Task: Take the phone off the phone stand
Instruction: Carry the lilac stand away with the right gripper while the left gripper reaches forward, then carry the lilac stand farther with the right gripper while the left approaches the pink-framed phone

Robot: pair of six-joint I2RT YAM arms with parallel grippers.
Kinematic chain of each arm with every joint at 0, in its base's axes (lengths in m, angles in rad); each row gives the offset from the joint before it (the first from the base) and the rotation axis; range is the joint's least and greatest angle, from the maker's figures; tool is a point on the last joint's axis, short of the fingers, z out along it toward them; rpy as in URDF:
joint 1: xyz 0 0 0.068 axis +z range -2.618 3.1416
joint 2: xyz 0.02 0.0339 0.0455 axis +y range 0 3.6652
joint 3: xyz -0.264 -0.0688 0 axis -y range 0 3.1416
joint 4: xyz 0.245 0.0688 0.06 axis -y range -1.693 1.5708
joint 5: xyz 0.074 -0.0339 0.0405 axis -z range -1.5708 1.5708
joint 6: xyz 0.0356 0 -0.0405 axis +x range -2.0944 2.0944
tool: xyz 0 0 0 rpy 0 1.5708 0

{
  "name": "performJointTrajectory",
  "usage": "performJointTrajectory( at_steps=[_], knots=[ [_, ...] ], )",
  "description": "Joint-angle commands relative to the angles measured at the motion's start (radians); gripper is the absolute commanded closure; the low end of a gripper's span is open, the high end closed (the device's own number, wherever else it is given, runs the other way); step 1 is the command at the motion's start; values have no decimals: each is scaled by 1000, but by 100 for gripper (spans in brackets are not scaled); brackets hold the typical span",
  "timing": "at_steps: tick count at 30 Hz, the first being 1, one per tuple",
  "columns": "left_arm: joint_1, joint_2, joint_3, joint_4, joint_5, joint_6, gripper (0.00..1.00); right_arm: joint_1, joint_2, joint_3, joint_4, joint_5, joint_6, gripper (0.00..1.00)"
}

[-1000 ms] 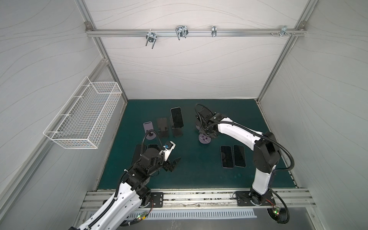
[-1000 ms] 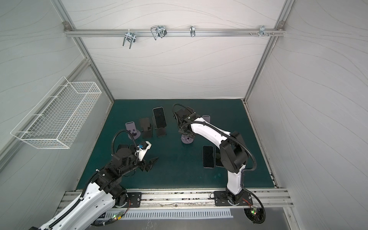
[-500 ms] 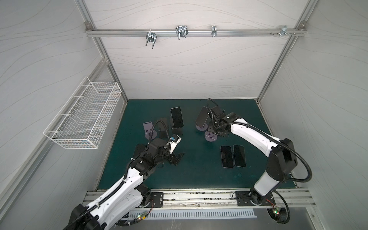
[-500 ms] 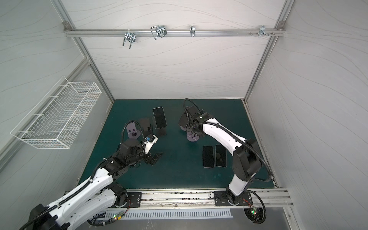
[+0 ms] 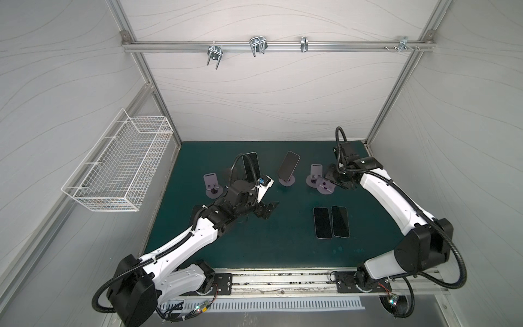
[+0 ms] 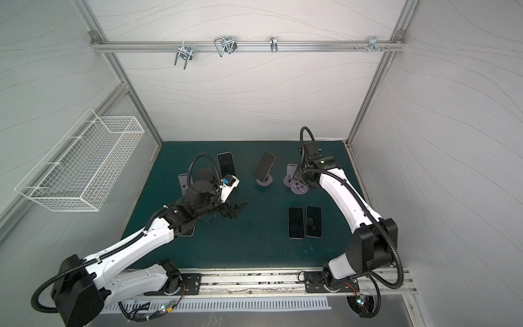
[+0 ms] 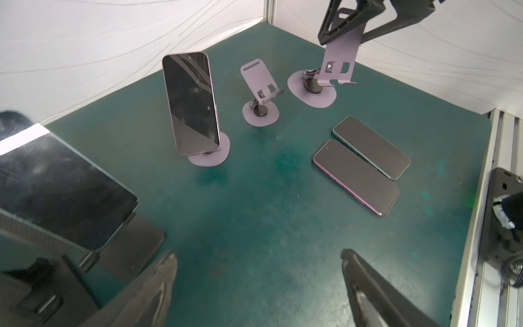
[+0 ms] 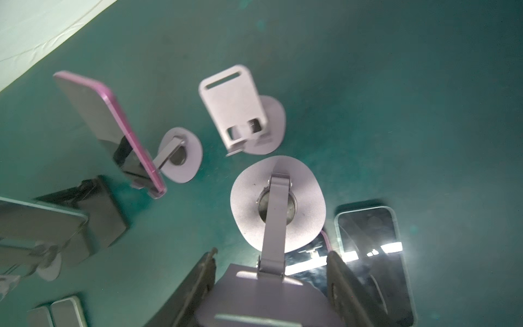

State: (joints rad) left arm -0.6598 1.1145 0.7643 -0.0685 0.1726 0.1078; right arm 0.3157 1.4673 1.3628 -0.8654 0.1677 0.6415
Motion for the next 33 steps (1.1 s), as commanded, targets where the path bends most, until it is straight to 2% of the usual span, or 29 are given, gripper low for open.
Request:
performJointTrajectory(
  at_steps=[1, 9, 17, 24, 33],
  knots=[
    [-24, 47, 90, 37, -29, -15, 8, -69, -33, -7, -30, -16, -89, 48],
    [-29, 130, 218, -46, -77, -25, 8, -219, 62, 21, 48, -70, -154, 49],
    [-28, 163, 271, -128, -215, -32, 6, -251, 189, 69, 129, -90, -184, 48],
    [-27, 187, 296, -108, -232, -73, 6, -250, 233, 35, 183, -100, -161, 48],
    [-29, 181, 270, -88, -309, -149, 6, -256, 308, 83, 158, -73, -228, 47]
  ],
)
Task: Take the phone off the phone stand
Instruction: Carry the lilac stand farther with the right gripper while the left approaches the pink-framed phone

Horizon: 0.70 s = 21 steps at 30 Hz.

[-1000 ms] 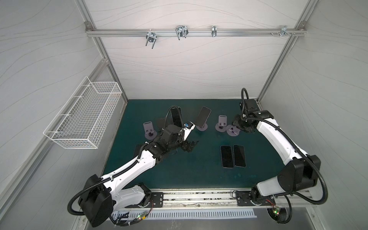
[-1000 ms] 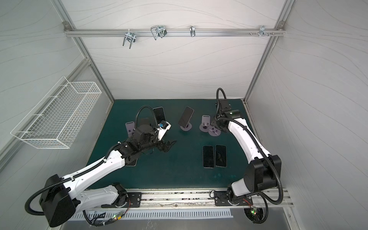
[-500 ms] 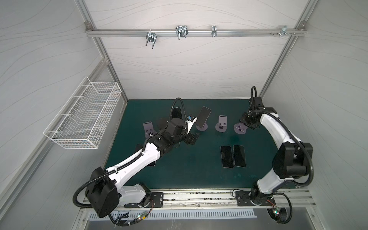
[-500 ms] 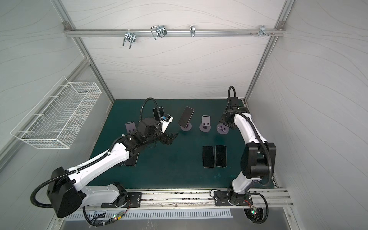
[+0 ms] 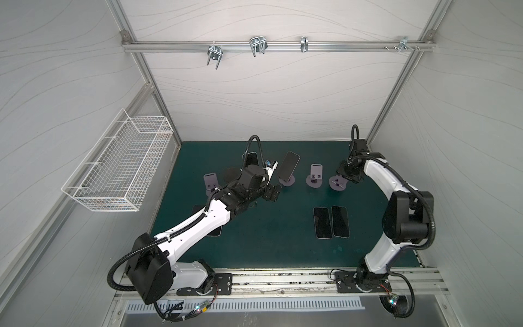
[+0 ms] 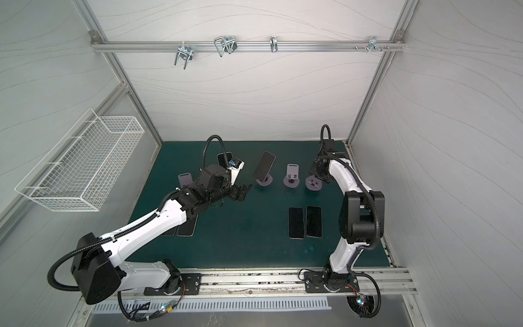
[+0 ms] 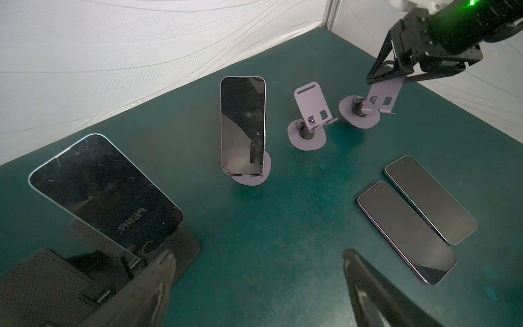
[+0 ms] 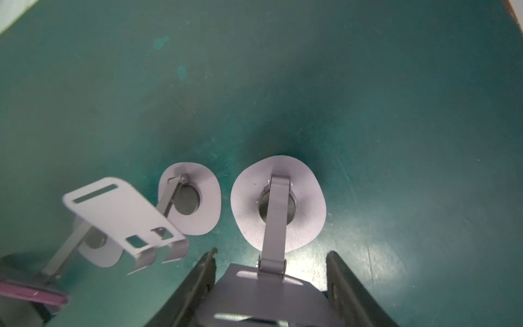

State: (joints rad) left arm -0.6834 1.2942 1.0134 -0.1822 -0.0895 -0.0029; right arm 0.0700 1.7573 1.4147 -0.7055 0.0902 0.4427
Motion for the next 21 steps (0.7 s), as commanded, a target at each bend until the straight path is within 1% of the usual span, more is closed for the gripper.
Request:
performJointTrajectory(
  at_steps=[1, 5, 11, 21],
  knots=[
    [-5, -1, 23, 16, -50, -45, 6, -10, 24, 27, 9, -7, -26, 47],
    [-5, -20, 2, 6, -47, -25, 6, -6, 46, 38, 9, -36, -14, 47],
    [-5, -29, -6, -23, -82, -15, 6, 2, 68, 50, 18, -53, -18, 46],
    [-5, -56, -34, -22, -92, -17, 6, 29, 132, 118, -19, -41, -39, 43]
  ],
)
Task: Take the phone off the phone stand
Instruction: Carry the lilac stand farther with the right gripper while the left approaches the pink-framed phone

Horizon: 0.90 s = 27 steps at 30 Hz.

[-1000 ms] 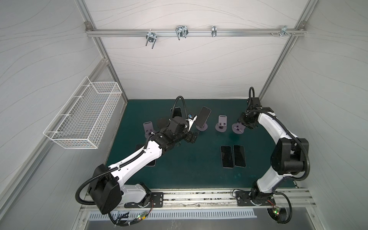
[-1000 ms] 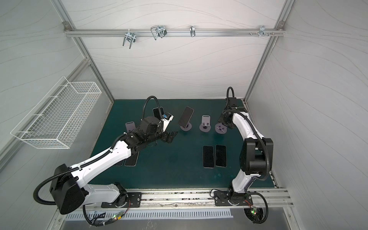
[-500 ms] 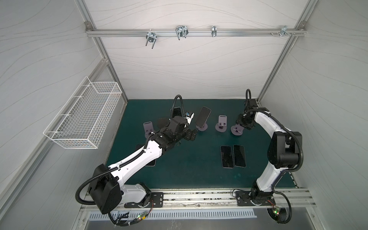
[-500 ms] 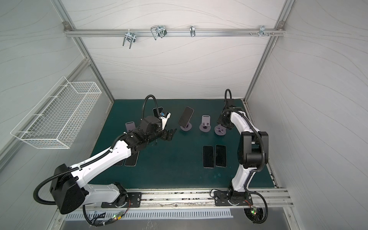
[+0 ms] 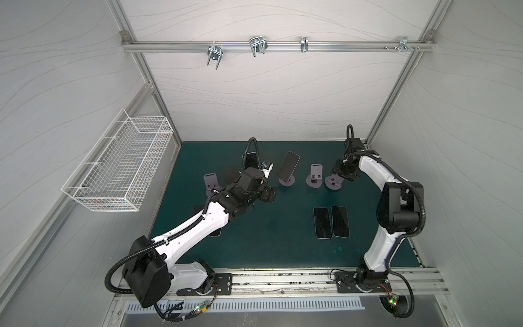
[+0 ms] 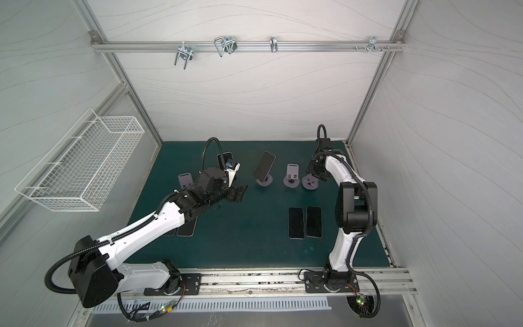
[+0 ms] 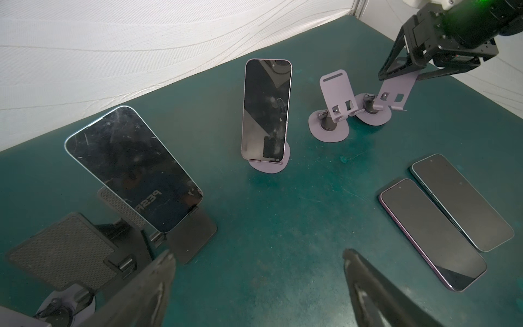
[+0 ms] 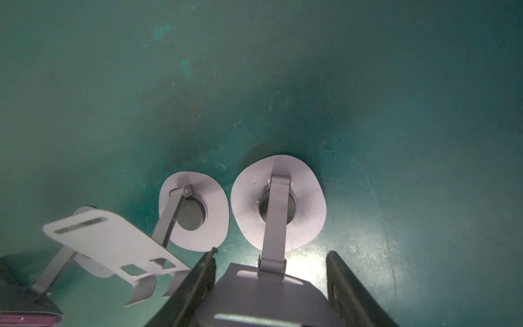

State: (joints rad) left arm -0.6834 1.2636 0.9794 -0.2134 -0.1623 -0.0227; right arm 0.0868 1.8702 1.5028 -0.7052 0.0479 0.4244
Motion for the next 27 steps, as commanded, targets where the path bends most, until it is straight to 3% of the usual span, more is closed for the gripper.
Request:
performJointTrajectory(
  at_steps=[1, 15, 23, 27],
  knots=[
    [-3, -28, -2, 8, -21, 3, 6, 16, 26, 33, -23, 2, -22, 42],
    [-4, -80, -43, -5, -50, -15, 6, 34, 60, 43, -64, 37, -39, 27],
    [-3, -97, -60, -5, -67, -12, 6, 36, 25, 86, -99, 45, -15, 2],
    [-3, -92, -46, -4, -73, -3, 6, 33, -12, 152, -194, 95, 34, 1]
  ],
)
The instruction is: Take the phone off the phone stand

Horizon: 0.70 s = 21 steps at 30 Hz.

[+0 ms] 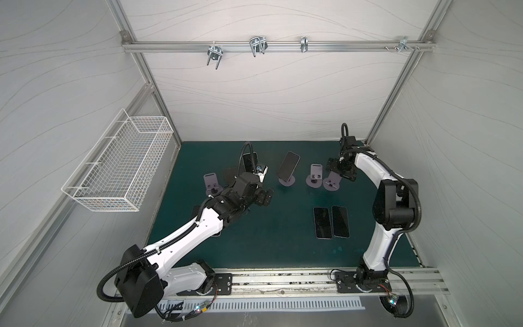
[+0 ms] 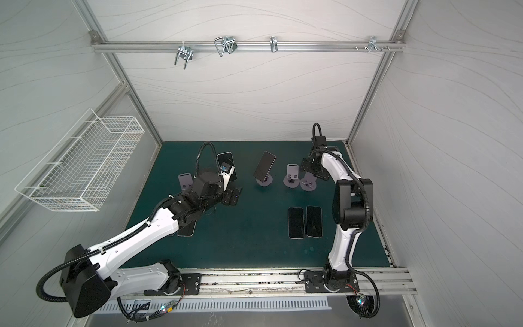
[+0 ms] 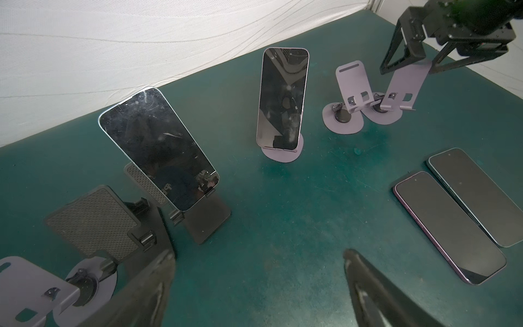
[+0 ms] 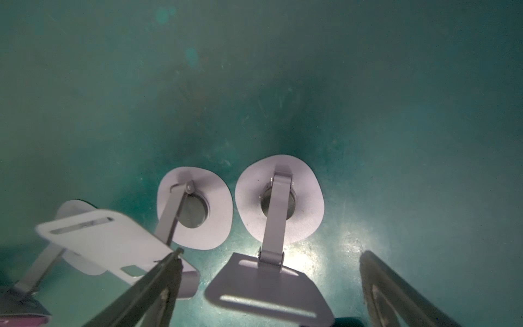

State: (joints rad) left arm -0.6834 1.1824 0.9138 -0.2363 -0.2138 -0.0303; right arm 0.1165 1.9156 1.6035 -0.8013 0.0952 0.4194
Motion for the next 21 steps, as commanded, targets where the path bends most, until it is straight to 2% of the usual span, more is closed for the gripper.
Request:
performJointTrajectory(
  at_steps=[1, 9, 14, 17, 21],
  knots=[
    [-3, -10, 25, 19, -24, 10, 6, 0, -74, 69, -128, 52, 50, 1],
    [-3, 61, 87, 24, -52, 56, 2, 7, -289, 67, -248, 53, 63, 1],
    [-2, 160, 177, 26, -58, 79, 2, 69, -434, 5, -253, -48, 70, 1],
    [-2, 243, 258, 20, -30, 96, 2, 107, -499, -31, -263, -148, 59, 1],
    [-1, 352, 373, 8, 4, 102, 2, 150, -599, -99, -256, -222, 70, 1]
  ],
)
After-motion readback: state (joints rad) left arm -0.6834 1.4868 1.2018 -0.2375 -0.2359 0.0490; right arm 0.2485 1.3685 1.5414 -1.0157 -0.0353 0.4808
